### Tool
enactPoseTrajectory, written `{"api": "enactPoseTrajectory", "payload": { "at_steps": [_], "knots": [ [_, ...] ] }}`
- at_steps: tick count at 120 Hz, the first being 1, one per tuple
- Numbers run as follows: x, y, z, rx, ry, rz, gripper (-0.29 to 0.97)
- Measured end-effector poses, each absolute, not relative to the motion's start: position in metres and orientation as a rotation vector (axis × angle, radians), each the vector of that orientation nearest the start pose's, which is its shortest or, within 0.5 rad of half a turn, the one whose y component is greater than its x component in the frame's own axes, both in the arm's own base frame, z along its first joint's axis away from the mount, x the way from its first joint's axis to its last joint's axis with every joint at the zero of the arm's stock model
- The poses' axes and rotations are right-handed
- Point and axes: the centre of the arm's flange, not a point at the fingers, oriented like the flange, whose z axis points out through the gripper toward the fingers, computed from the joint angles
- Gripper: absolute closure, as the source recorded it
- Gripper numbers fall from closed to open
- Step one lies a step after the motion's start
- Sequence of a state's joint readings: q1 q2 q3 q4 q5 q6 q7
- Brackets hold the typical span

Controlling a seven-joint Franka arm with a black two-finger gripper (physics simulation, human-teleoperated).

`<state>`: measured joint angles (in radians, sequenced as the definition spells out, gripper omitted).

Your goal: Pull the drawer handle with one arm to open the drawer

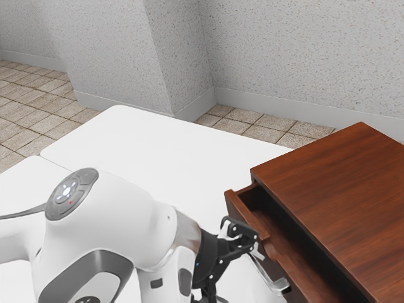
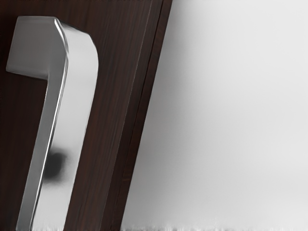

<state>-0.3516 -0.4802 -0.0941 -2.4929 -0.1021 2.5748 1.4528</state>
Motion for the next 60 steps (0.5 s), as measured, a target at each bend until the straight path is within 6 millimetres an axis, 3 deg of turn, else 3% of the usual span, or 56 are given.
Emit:
{"api": "enactPoseTrajectory", "payload": {
  "at_steps": [60],
  "knots": [
    [0.369, -0.17, 0.51, -1.739, 2.195, -0.736, -0.04]
  ]
}}
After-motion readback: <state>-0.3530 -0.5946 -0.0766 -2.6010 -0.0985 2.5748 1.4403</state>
